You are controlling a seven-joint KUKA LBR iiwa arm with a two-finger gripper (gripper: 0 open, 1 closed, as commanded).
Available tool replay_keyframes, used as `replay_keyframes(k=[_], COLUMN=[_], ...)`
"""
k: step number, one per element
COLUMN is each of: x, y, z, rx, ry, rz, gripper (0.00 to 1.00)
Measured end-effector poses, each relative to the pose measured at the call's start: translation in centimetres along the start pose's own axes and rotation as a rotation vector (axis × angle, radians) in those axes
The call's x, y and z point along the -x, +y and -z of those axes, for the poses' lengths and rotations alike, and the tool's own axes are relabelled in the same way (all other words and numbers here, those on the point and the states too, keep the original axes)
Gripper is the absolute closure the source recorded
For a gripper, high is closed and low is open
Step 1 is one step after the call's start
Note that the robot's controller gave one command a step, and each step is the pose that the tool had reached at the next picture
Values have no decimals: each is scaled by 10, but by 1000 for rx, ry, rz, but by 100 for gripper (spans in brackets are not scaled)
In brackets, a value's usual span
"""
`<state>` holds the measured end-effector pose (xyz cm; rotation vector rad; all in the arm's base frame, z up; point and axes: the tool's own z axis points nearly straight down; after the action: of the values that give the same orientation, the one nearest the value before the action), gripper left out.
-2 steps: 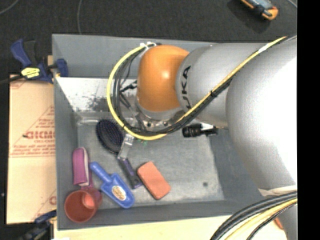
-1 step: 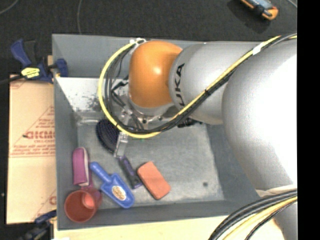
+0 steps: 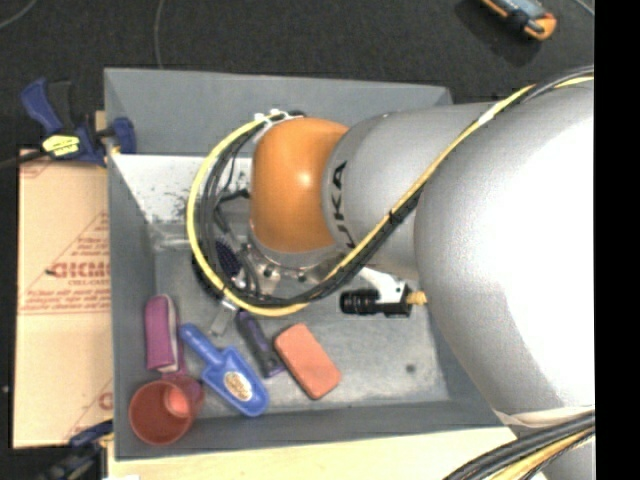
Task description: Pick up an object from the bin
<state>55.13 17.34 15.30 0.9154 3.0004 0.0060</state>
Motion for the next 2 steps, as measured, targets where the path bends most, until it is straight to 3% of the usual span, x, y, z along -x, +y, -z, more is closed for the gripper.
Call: replay_keyframes(k=[1,2], x=[49,-15], y=[12,11], z=[-81,-77], rx=[4,12], ry=[-9,-21], rz=[-19,-142], gripper=[0,100])
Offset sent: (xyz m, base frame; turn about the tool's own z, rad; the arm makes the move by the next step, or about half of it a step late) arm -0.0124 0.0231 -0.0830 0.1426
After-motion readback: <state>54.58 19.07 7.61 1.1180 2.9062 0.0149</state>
